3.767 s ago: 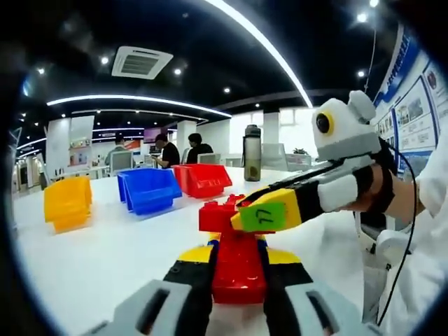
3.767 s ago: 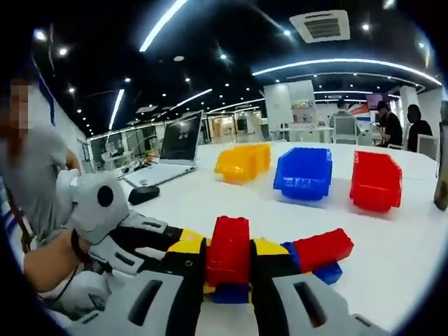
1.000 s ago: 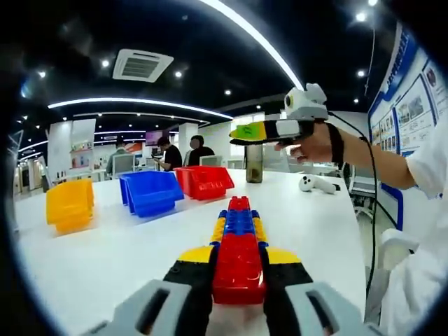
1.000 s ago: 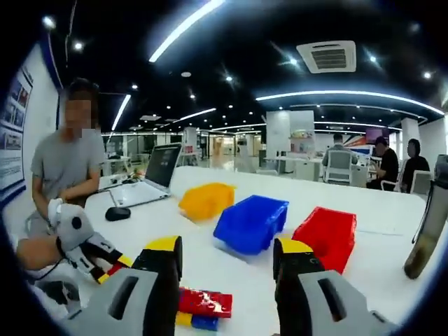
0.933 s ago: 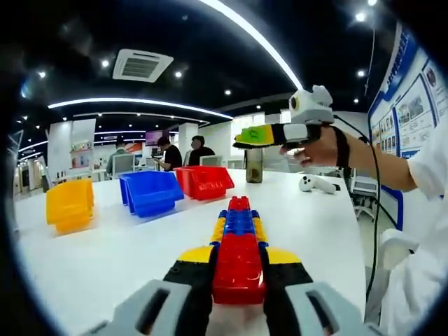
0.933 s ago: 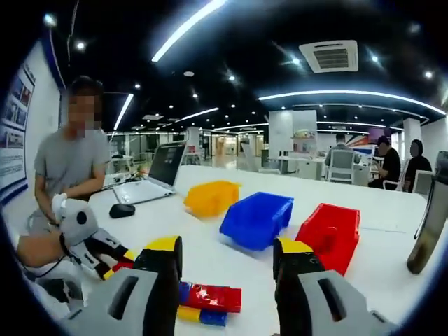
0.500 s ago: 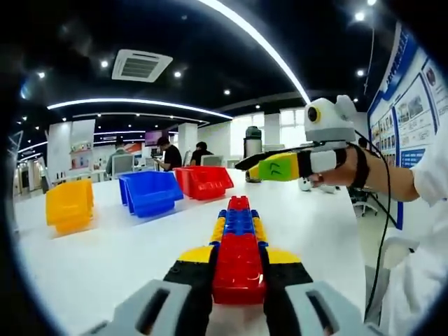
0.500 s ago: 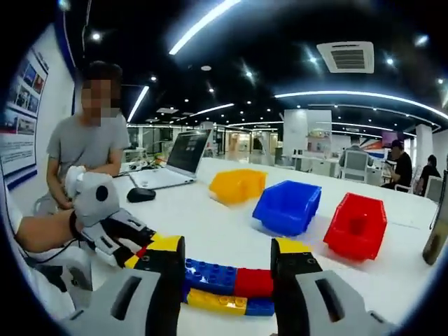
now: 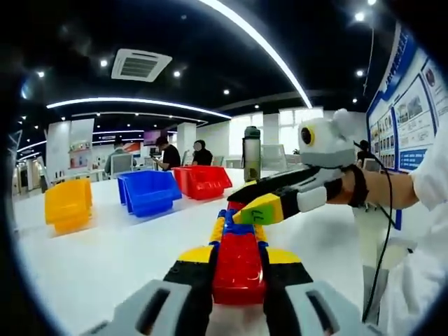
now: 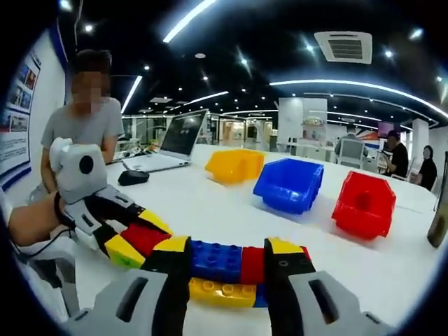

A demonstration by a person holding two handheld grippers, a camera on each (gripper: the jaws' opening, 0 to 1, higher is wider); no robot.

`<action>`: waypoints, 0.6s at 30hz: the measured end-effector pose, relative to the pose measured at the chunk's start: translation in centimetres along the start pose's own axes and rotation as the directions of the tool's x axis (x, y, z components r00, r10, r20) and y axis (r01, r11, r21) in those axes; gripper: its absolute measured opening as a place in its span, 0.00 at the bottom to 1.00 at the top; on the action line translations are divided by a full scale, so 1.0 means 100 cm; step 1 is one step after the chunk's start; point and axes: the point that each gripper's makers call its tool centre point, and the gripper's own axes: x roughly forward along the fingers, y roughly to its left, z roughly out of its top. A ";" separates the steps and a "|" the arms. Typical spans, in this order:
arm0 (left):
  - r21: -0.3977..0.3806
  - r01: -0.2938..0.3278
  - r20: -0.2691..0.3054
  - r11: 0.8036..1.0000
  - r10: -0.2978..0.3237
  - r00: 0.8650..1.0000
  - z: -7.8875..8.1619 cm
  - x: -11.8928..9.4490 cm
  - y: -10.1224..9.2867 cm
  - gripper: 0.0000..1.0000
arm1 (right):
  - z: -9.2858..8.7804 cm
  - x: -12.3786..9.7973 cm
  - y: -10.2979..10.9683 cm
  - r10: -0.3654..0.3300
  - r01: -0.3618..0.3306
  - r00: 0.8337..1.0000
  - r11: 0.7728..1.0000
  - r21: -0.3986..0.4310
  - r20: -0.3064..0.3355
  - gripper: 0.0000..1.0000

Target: Take apart the toy blocks one by one and place each separated block into its matching bin, sorting the blocks by their type until all the connected pieces are disassembled and separated into the correct bins

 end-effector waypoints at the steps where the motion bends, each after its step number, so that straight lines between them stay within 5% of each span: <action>1: -0.003 0.001 0.000 1.000 -0.001 1.000 0.000 0.000 0.000 0.28 | 0.001 0.000 0.000 -0.005 0.005 1.000 1.000 0.000 0.000 0.41; 11: -0.097 0.007 -0.011 0.995 -0.008 1.000 0.000 -0.001 -0.003 0.27 | 0.003 -0.006 -0.001 -0.021 0.021 1.000 1.000 0.001 -0.004 0.38; 15: -0.211 0.015 -0.011 0.977 -0.018 1.000 0.002 -0.002 0.003 0.27 | 0.003 -0.007 0.000 -0.023 0.023 1.000 1.000 -0.002 -0.003 0.35; 16: -0.288 0.027 0.000 0.957 -0.028 1.000 0.005 -0.003 0.004 0.27 | 0.002 -0.008 0.000 -0.026 0.026 1.000 1.000 0.000 -0.006 0.35; 18: -0.299 0.041 0.033 0.953 -0.033 0.999 0.010 -0.006 0.008 0.27 | 0.001 -0.009 0.002 -0.024 0.024 1.000 1.000 -0.001 -0.004 0.35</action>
